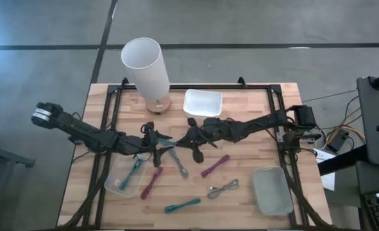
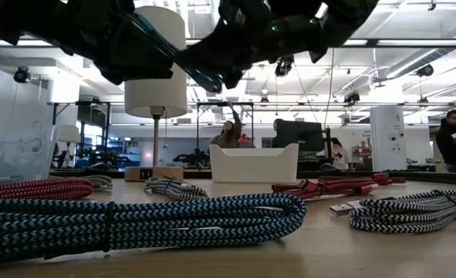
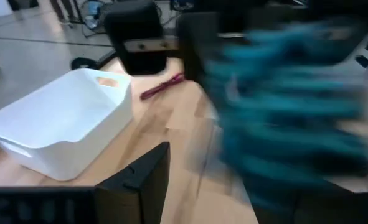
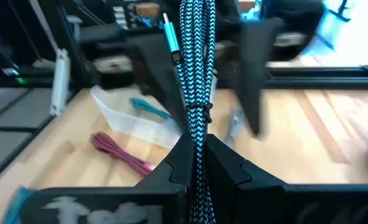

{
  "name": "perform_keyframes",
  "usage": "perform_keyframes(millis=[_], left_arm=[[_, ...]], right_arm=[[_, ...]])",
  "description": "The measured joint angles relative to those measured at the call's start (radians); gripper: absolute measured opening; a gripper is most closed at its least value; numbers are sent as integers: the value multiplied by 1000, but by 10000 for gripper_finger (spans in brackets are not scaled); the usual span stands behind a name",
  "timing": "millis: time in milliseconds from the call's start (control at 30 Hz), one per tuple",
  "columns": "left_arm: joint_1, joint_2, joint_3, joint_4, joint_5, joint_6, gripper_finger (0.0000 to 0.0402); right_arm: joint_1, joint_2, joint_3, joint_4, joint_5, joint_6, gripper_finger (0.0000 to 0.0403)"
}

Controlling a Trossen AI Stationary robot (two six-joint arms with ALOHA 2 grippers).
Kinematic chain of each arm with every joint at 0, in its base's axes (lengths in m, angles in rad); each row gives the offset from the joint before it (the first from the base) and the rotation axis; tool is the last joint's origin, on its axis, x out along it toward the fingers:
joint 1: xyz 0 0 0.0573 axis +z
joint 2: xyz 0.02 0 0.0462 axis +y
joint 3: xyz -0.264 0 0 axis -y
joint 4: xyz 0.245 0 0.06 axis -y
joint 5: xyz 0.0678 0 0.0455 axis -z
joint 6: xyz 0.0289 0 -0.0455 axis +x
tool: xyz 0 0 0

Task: Pick & Place USB Port
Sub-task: Put the top blue black charger cable into the transparent bin

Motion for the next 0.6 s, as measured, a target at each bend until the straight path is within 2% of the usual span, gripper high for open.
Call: perform_keyframes(millis=[200,600], left_arm=[[1,-1,0,66,79,48,197],[4,-2,0,189,58,132,191]], right_arm=[[-1,-25,-25,7,6,-10,22],[-1,-24,-33,8,5,-21,23]])
